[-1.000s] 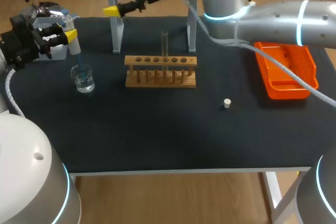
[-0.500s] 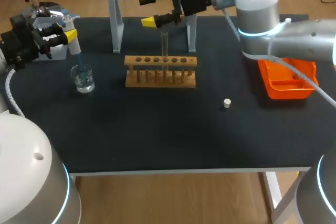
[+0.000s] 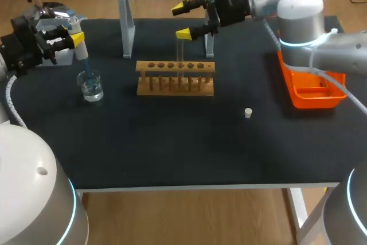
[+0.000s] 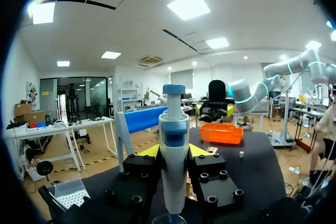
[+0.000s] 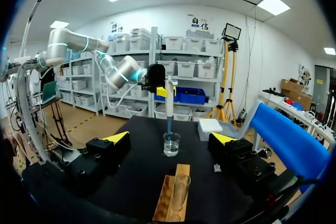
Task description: Invert the test tube, pick up the pipette, mount the tip to pipette, aspirate from beaker and dispense into the tube, eject the tip, return the pipette, and cap with the stopper.
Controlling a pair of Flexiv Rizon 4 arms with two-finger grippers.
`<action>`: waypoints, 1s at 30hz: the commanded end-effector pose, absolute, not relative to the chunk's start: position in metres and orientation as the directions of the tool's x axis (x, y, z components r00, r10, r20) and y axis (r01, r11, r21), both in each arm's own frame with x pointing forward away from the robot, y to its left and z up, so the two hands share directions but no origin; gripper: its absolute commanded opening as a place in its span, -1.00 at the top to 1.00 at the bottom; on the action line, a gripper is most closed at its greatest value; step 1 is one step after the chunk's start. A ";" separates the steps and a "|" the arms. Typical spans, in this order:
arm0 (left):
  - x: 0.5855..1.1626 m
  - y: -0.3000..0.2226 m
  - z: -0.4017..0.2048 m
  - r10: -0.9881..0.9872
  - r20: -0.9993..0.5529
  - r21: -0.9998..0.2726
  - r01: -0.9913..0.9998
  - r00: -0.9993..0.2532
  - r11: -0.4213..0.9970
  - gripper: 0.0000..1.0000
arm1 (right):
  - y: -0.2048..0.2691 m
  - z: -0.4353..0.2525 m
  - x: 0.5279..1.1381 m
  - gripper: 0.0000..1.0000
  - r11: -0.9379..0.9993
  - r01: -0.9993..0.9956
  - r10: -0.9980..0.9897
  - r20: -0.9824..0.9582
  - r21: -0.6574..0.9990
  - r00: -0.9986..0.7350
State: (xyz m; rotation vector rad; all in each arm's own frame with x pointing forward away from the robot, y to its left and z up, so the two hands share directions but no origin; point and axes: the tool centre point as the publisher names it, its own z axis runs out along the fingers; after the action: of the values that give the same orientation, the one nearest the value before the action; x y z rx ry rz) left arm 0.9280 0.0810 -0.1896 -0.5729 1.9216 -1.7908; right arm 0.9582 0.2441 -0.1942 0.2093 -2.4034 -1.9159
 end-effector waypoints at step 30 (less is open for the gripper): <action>0.928 0.080 -0.189 -0.584 -0.044 -0.997 0.001 -0.811 0.073 1.00 | 0.231 -0.273 0.964 -1.00 0.256 -0.055 -0.174 -0.010 0.965 -0.985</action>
State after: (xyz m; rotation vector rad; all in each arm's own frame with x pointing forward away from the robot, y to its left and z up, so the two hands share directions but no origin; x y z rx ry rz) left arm 0.9280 0.0810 -0.1895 -0.5729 1.9216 -1.7908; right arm 0.9629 0.2273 -0.2697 0.2208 -2.4036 -1.8502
